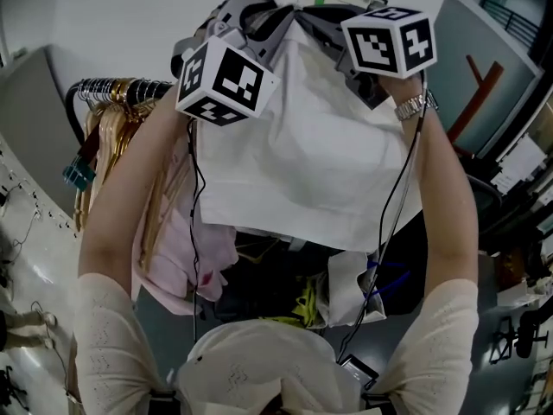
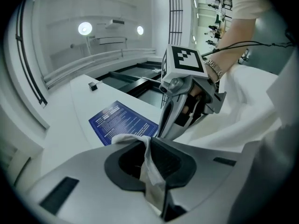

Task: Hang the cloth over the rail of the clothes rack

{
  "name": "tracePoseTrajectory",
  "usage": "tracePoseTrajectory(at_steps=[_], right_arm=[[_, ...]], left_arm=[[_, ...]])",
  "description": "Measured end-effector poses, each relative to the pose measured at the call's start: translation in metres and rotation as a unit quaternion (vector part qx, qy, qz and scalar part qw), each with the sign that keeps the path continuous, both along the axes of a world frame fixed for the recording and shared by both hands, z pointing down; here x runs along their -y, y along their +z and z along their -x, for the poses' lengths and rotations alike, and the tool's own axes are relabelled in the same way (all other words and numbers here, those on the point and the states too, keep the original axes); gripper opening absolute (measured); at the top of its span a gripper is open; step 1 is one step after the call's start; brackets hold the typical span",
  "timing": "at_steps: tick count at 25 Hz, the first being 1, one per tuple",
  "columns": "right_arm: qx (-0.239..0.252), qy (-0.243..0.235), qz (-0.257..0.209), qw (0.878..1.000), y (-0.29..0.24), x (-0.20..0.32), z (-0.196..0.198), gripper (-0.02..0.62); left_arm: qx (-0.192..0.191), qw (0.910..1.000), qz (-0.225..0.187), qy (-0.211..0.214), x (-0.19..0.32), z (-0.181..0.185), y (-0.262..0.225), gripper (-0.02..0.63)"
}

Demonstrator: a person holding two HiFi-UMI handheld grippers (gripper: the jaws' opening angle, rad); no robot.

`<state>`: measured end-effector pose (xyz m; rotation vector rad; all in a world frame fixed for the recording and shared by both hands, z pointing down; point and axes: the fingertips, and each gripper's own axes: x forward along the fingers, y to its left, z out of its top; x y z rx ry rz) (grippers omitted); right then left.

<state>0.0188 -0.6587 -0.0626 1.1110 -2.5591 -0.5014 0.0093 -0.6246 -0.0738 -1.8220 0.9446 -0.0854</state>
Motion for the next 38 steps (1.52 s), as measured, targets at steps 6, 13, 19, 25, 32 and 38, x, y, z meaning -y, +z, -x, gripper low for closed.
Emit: tracePoseTrajectory(at_steps=[6,13,19,25,32,38], right_arm=[[0.032,0.025,-0.013,0.999,-0.008,0.003,-0.017,0.029],[0.036,0.056,-0.016,0.998,-0.003,0.009,-0.018,0.08],[0.127,0.105,-0.084,0.983,-0.048,-0.001,-0.052,0.1],[0.182,0.077,-0.13,0.972,-0.087,-0.075,-0.056,0.1],[0.221,0.054,-0.107,0.968,0.002,-0.202,-0.04,0.101],[0.203,0.125,-0.096,0.966,0.095,-0.256,-0.098,0.109]], left_arm=[[-0.016,0.9958,-0.087,-0.023,-0.035,0.029,-0.034,0.025],[-0.012,0.9987,-0.038,-0.032,-0.08,0.071,-0.027,0.025],[0.037,0.9975,0.048,-0.036,-0.095,0.085,0.05,0.025],[-0.068,0.9934,0.089,-0.026,-0.106,0.11,0.071,0.025],[-0.258,0.943,0.206,-0.044,-0.113,0.138,0.121,0.135],[-0.38,0.8749,0.298,-0.033,-0.088,0.146,0.166,0.198]])
